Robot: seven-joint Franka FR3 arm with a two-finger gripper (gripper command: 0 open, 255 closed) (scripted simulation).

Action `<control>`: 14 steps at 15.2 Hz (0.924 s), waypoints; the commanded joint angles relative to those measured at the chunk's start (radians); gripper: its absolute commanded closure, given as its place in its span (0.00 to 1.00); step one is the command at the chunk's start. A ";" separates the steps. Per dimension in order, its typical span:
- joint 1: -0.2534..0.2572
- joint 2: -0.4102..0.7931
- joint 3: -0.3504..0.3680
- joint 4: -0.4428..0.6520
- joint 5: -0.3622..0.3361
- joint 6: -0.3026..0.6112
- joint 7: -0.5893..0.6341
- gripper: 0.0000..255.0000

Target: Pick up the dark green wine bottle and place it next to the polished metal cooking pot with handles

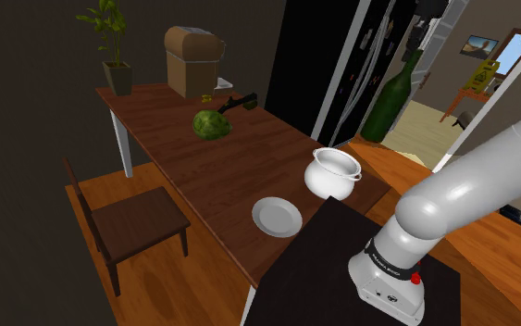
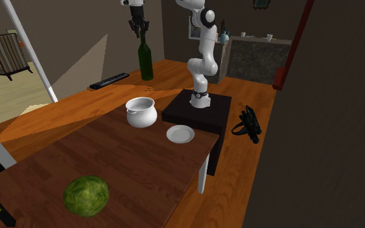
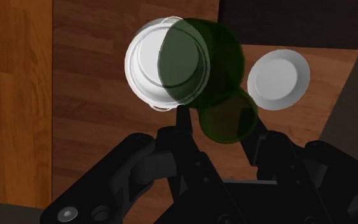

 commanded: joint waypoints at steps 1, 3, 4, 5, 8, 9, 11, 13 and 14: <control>-0.013 0.024 -0.043 0.043 -0.002 -0.013 -0.063 1.00; -0.026 0.056 -0.090 0.091 0.001 -0.026 -0.128 1.00; -0.033 0.075 -0.115 0.118 0.006 -0.032 -0.162 1.00; -0.041 0.096 -0.141 0.146 0.013 -0.039 -0.197 1.00; -0.072 0.177 -0.227 0.244 0.050 -0.060 -0.313 1.00; -0.086 0.211 -0.260 0.281 0.070 -0.069 -0.356 1.00; -0.128 0.292 -0.326 0.365 0.128 -0.090 -0.448 1.00; -0.199 0.394 -0.390 0.467 0.211 -0.122 -0.550 1.00; -0.251 0.453 -0.416 0.528 0.264 -0.144 -0.602 1.00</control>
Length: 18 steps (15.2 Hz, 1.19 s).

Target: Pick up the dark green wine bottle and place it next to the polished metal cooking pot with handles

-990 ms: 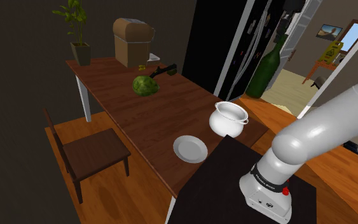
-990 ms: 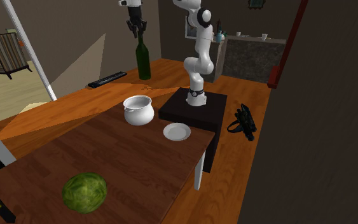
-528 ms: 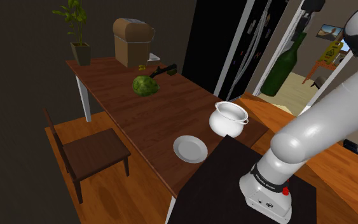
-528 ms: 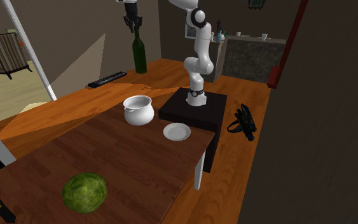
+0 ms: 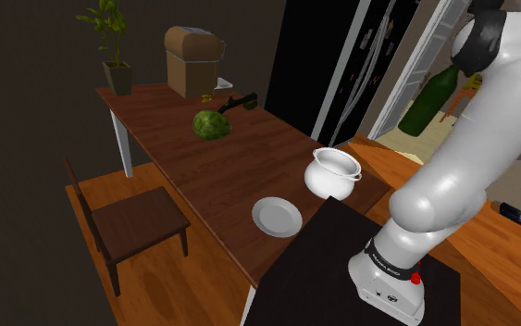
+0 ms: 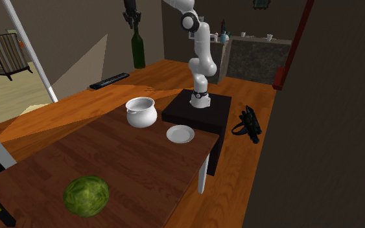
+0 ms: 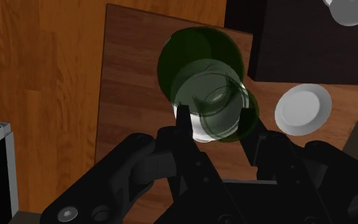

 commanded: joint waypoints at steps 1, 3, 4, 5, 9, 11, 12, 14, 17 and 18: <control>-0.164 0.177 -0.075 0.192 0.164 -0.073 -0.153 1.00; -0.121 0.120 -0.049 0.098 0.105 -0.017 -0.125 1.00; -0.098 0.096 -0.047 0.057 0.083 0.008 -0.114 1.00; -0.077 0.074 -0.045 0.019 0.063 0.031 -0.103 1.00; -0.019 -0.003 -0.030 -0.113 -0.005 0.113 -0.060 1.00; 0.000 -0.036 -0.021 -0.170 -0.032 0.149 -0.040 1.00; 0.007 -0.052 -0.016 -0.197 -0.044 0.166 -0.031 1.00; 0.019 -0.080 -0.007 -0.249 -0.066 0.199 -0.014 1.00; 0.030 -0.116 0.006 -0.320 -0.094 0.247 0.008 1.00; 0.033 -0.127 0.010 -0.342 -0.101 0.262 0.015 1.00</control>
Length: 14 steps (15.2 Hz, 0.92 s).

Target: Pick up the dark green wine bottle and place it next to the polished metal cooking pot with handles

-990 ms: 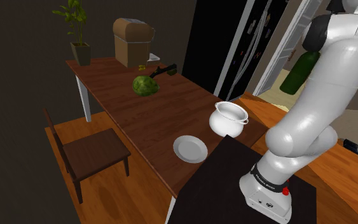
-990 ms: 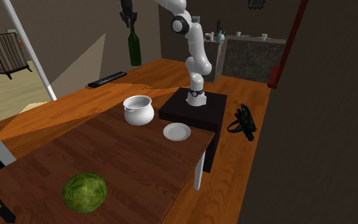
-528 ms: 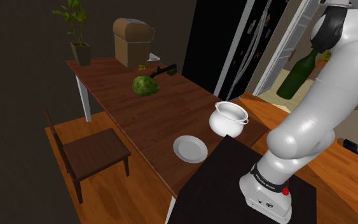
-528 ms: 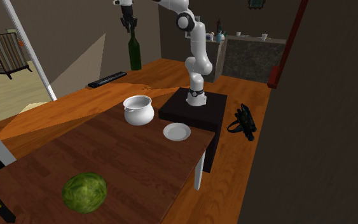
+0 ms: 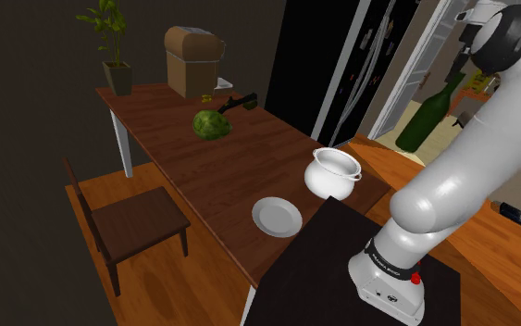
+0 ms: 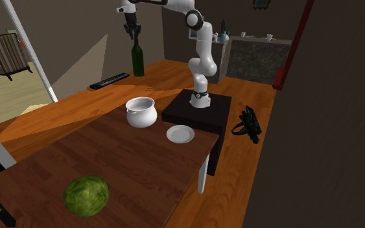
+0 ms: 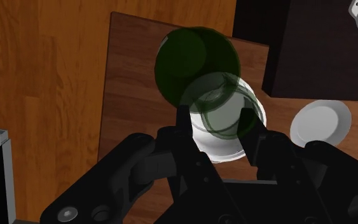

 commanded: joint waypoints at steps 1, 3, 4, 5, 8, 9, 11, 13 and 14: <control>0.008 -0.030 0.010 -0.054 -0.022 0.034 0.018 1.00; 0.011 -0.048 0.017 -0.096 -0.036 0.064 0.029 1.00; 0.012 -0.057 0.020 -0.116 -0.042 0.078 0.035 1.00; 0.013 -0.065 0.023 -0.136 -0.047 0.092 0.040 1.00; 0.014 -0.085 0.030 -0.193 -0.062 0.134 0.053 1.00; 0.014 -0.091 0.031 -0.211 -0.066 0.148 0.057 1.00; 0.013 -0.102 0.034 -0.246 -0.074 0.176 0.064 1.00; 0.013 -0.111 0.037 -0.280 -0.081 0.203 0.071 1.00; 0.012 -0.115 0.037 -0.297 -0.083 0.216 0.074 1.00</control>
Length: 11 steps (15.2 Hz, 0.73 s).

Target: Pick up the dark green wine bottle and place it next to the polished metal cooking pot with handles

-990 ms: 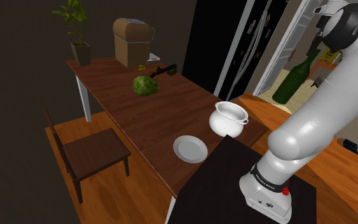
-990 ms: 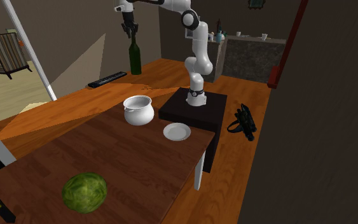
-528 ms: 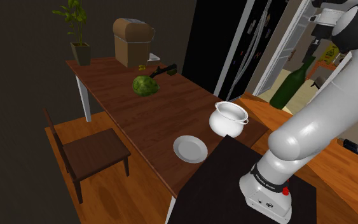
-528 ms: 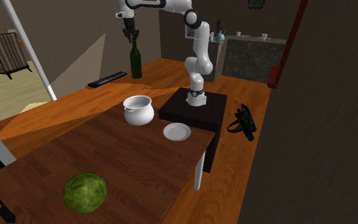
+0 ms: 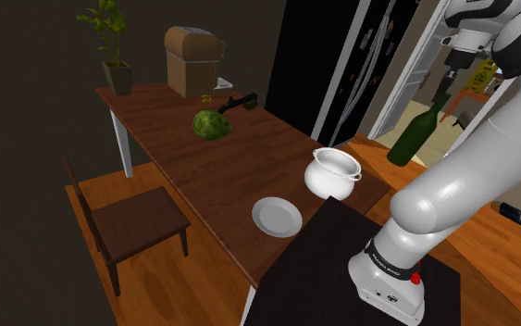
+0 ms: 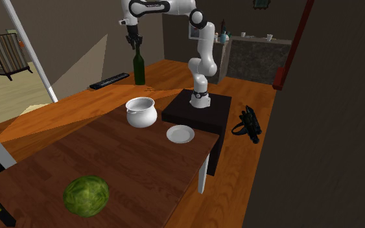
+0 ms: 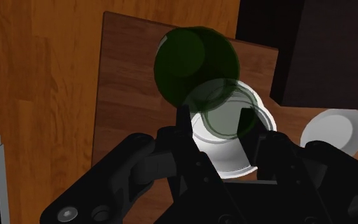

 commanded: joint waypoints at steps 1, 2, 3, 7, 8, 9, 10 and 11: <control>-0.002 -0.007 0.000 -0.033 -0.005 0.029 0.003 1.00; -0.002 -0.010 0.000 -0.049 -0.008 0.042 0.006 1.00; -0.003 -0.013 0.001 -0.065 -0.010 0.056 0.008 1.00; -0.005 -0.021 0.000 -0.124 -0.017 0.109 0.016 1.00; -0.005 -0.022 0.000 -0.138 -0.018 0.123 0.017 1.00; -0.006 -0.023 -0.001 -0.152 -0.019 0.136 0.018 1.00; -0.007 -0.023 -0.002 -0.166 -0.020 0.149 0.019 1.00; -0.007 -0.024 -0.003 -0.180 -0.021 0.163 0.020 1.00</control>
